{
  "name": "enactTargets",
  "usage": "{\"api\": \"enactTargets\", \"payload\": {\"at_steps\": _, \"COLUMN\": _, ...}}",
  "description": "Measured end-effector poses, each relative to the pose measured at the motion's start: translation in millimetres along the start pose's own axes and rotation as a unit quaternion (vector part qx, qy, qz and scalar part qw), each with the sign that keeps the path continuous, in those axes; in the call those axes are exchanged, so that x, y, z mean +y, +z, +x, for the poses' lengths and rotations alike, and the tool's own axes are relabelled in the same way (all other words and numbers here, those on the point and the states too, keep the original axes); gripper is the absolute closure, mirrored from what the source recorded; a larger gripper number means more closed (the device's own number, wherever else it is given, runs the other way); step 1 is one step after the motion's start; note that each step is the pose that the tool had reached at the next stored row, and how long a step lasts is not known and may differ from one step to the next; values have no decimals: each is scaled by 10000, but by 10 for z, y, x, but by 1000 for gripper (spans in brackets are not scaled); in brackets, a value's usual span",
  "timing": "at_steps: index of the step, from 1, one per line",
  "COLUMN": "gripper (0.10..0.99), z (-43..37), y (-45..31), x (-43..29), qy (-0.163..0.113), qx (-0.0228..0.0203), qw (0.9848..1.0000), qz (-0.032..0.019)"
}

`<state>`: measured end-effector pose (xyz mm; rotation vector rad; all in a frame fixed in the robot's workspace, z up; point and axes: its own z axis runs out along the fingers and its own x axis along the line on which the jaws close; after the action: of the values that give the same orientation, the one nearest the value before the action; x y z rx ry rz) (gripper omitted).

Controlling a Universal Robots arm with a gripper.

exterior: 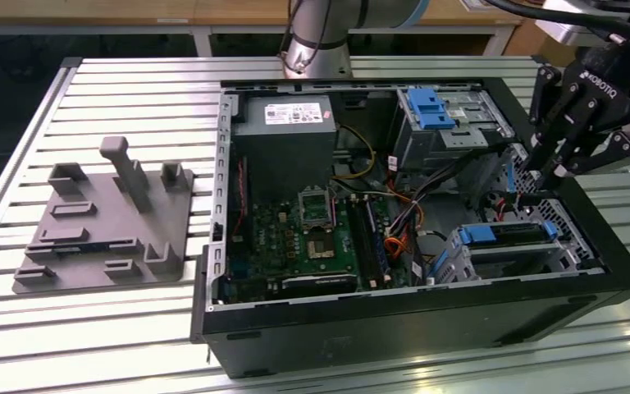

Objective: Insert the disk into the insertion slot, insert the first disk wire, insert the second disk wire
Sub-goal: 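Insert the first disk wire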

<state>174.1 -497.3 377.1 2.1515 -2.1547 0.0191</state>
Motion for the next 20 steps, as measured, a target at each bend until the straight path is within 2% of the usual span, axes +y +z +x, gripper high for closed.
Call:
{"api": "enactTargets", "payload": {"at_steps": 1, "gripper": 737, "z": -1, "y": 0, "x": -4, "qy": -1, "qx": 41, "qw": 10000, "qz": -38}}
{"api": "enactTargets", "payload": {"at_steps": 3, "gripper": 737, "z": -1, "y": 6, "x": -7, "qy": 1, "qx": 143, "qw": 9999, "qz": -66}}
{"api": "enactTargets", "payload": {"at_steps": 6, "gripper": 737, "z": -2, "y": 22, "x": -8, "qy": 9, "qx": 288, "qw": 9996, "qz": -71}}
{"api": "enactTargets", "payload": {"at_steps": 8, "gripper": 737, "z": -5, "y": 48, "x": -10, "qy": 11, "qx": 341, "qw": 9994, "qz": -71}}
{"api": "enactTargets", "payload": {"at_steps": 10, "gripper": 737, "z": -9, "y": 77, "x": -12, "qy": 10, "qx": 358, "qw": 9993, "qz": -70}}
{"api": "enactTargets", "payload": {"at_steps": 20, "gripper": 737, "z": -19, "y": 144, "x": -22, "qy": -26, "qx": 361, "qw": 9993, "qz": -59}}
